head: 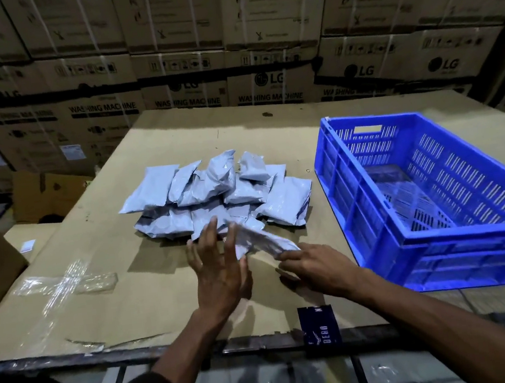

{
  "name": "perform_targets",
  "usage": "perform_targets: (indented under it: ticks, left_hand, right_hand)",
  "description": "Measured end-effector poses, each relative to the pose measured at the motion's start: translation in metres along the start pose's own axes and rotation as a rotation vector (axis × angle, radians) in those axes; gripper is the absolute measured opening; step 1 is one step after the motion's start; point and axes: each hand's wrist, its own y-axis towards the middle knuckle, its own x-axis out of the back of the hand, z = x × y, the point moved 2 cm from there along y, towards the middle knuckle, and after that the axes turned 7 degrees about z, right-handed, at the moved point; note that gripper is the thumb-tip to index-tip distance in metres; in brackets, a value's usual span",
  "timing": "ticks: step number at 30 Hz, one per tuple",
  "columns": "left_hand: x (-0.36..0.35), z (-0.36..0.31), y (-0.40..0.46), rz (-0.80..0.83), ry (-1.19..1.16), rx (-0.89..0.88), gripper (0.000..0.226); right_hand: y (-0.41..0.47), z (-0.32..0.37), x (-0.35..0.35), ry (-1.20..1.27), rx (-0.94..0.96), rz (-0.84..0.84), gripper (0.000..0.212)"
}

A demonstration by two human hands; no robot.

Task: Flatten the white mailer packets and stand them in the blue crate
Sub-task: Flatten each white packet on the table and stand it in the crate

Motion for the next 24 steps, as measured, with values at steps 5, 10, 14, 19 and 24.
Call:
perform_targets:
  ticks: [5, 10, 14, 19, 24]
  left_hand:
    - [-0.030, -0.022, -0.027, 0.102, -0.041, -0.037, 0.081]
    - [-0.063, -0.050, -0.032, 0.273, -0.103, -0.079, 0.054]
    - [-0.084, -0.062, -0.025, 0.347, -0.019, -0.086, 0.045]
    - [-0.098, -0.084, -0.014, 0.385, 0.030, -0.090, 0.038]
    - [-0.111, -0.107, -0.001, 0.377, 0.014, -0.088, 0.031]
  right_hand:
    - [-0.005, -0.022, 0.034, 0.124, -0.108, -0.234, 0.038]
    - [-0.015, -0.057, 0.080, 0.189, -0.214, -0.452, 0.036]
    - [-0.035, -0.097, 0.111, 0.166, -0.312, -0.618, 0.033]
    - [-0.070, -0.148, 0.142, 0.058, -0.422, -0.732, 0.033]
    - [-0.099, -0.195, 0.128, 0.025, -0.540, -0.650, 0.031]
